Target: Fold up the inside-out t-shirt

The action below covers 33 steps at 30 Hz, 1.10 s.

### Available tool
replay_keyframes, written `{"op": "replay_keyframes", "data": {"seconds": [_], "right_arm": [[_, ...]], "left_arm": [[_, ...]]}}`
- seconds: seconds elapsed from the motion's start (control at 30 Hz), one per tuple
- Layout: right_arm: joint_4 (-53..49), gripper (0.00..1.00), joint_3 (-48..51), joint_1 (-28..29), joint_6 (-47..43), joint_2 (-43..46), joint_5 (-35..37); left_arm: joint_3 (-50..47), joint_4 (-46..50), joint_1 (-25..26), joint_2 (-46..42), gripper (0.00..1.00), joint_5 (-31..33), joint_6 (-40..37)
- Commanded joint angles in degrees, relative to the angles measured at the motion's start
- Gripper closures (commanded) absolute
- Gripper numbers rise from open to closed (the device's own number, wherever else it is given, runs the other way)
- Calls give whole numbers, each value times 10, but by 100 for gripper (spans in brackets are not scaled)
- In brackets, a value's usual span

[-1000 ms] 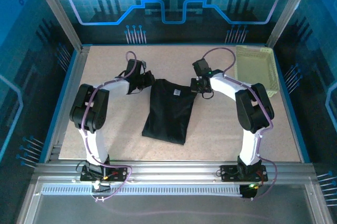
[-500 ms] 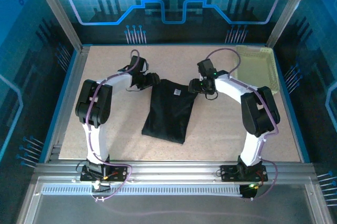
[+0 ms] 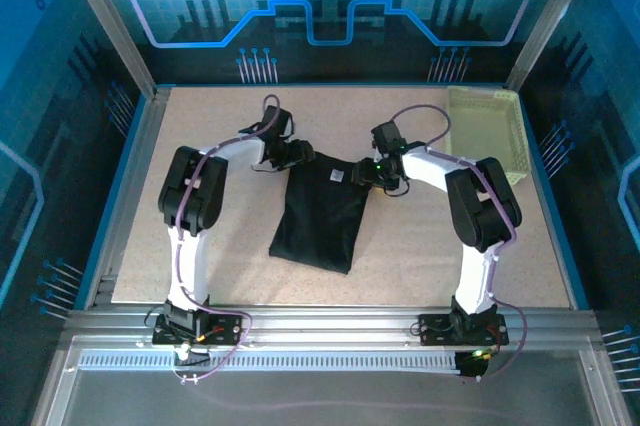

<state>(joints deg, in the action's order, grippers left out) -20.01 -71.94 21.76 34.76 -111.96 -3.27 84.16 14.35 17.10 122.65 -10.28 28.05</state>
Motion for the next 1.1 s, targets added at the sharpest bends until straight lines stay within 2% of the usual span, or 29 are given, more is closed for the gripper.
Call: {"op": "replay_keyframes", "data": {"seconds": [0.0,0.23,0.47,1.07], "right_arm": [[5,42,-31,22,6,-40,-2],[-24,49,-71,43,22,-75,21],[-34,62,-93,60,26,-84,22],[-22,89,-86,65,12,-54,33]], "left_arm": [[14,-9,31,55,47,-45,7],[-6,-30,41,56,52,-69,22],[-32,-48,56,37,55,-83,37],[-78,-85,54,-10,86,-93,51]]}}
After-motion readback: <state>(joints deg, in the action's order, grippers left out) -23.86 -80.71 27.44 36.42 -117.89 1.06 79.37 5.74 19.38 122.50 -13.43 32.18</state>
